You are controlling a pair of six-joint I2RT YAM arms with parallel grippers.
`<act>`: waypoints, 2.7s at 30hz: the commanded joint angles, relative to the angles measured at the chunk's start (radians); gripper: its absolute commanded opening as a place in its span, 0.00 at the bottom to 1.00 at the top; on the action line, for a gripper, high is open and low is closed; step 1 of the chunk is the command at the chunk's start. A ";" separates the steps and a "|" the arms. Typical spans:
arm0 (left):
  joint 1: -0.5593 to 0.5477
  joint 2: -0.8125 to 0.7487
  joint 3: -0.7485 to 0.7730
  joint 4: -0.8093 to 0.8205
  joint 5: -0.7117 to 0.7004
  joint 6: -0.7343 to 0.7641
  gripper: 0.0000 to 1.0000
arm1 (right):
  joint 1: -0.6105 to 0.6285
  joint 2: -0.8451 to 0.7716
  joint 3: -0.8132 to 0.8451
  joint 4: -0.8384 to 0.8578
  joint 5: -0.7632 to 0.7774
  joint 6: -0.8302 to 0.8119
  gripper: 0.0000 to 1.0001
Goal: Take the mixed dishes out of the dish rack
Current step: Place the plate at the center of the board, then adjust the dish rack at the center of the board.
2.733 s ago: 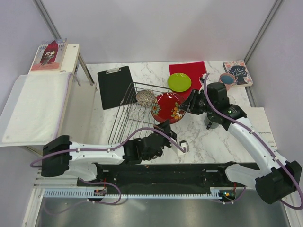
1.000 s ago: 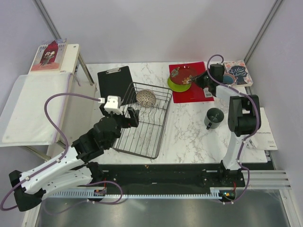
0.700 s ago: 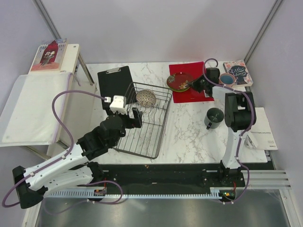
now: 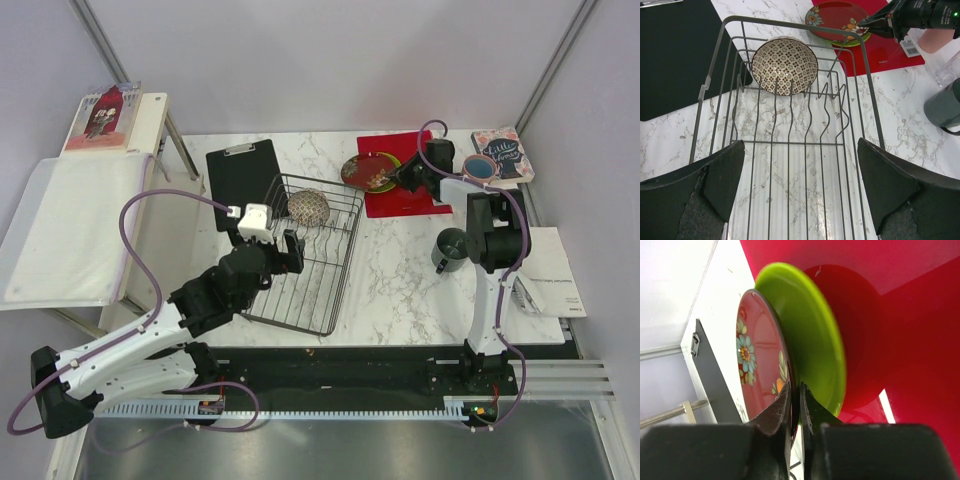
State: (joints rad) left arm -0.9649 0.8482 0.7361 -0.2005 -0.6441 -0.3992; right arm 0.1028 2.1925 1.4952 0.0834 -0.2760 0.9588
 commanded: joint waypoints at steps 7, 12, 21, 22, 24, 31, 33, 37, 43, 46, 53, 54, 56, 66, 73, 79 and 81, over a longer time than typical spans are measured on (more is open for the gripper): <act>0.003 -0.018 -0.018 0.012 0.004 -0.055 0.99 | -0.029 -0.054 -0.027 0.061 0.024 0.009 0.00; 0.003 -0.011 -0.020 0.010 0.009 -0.058 0.99 | -0.035 -0.050 -0.024 0.059 0.011 -0.003 0.12; 0.003 -0.006 -0.007 0.004 0.021 -0.067 0.99 | -0.043 -0.125 -0.032 0.081 -0.037 0.058 0.52; 0.003 -0.009 -0.006 0.004 0.021 -0.067 0.99 | -0.041 -0.137 -0.033 0.084 -0.048 0.069 0.53; 0.003 -0.009 -0.001 -0.004 0.026 -0.067 0.99 | -0.040 -0.189 -0.041 0.102 -0.055 0.099 0.55; 0.003 0.000 0.000 -0.033 0.041 -0.098 0.99 | -0.032 -0.320 -0.075 0.084 -0.057 0.095 0.59; 0.003 0.008 0.000 -0.037 0.053 -0.115 0.99 | -0.032 -0.313 -0.078 0.058 -0.060 0.083 0.58; 0.003 0.014 -0.004 -0.045 0.075 -0.135 0.99 | -0.031 -0.277 -0.121 0.061 -0.074 0.077 0.57; 0.003 0.011 -0.010 -0.059 0.086 -0.121 0.99 | -0.017 -0.284 -0.184 0.137 -0.086 0.092 0.54; 0.003 0.060 0.011 -0.100 0.077 -0.109 0.99 | 0.020 -0.373 -0.240 0.200 -0.095 0.103 0.53; 0.003 0.241 0.106 -0.263 0.032 -0.134 0.99 | 0.222 -0.735 -0.372 0.096 0.028 -0.030 0.55; 0.002 0.244 0.102 -0.267 0.034 -0.142 0.99 | 0.244 -0.764 -0.380 0.060 0.056 -0.072 0.55; 0.002 0.226 0.088 -0.272 0.012 -0.168 0.99 | 0.297 -0.830 -0.378 -0.071 0.139 -0.168 0.56; 0.003 0.218 0.069 -0.298 0.009 -0.208 0.99 | 0.408 -0.945 -0.565 -0.425 0.379 -0.313 0.57; 0.003 0.157 0.033 -0.278 0.018 -0.279 0.99 | 0.445 -0.927 -0.661 -0.338 0.317 -0.293 0.57; 0.003 0.100 0.019 -0.264 0.003 -0.283 0.99 | 0.452 -0.898 -0.659 -0.287 0.299 -0.250 0.58; 0.003 0.080 0.006 -0.266 0.001 -0.286 0.99 | 0.454 -0.915 -0.676 -0.260 0.301 -0.236 0.58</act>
State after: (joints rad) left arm -0.9642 0.9661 0.7586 -0.4915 -0.6193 -0.6334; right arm 0.5510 1.2980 0.8268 -0.2661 0.0242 0.6884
